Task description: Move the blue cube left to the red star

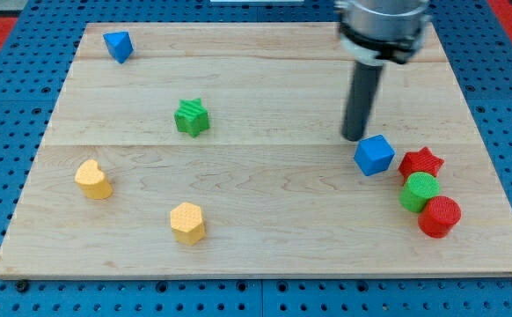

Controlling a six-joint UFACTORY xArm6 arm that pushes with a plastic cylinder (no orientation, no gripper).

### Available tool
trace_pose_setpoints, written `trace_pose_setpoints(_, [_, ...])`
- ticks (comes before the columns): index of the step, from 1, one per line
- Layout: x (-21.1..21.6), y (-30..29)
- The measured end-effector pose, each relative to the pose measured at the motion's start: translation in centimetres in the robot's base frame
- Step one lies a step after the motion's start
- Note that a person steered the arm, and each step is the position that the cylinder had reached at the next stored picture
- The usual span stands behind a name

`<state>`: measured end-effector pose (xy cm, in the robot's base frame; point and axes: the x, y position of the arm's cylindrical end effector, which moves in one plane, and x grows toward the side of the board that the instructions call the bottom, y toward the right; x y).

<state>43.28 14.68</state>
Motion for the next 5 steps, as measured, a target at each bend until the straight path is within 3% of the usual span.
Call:
trace_pose_setpoints(1, [0.7, 2.6])
trace_pose_setpoints(2, [1.9, 1.1])
trace_pose_setpoints(3, [-3.3, -1.6])
trace_pose_setpoints(4, [1.0, -2.6])
trace_pose_setpoints(5, [2.6, -1.2])
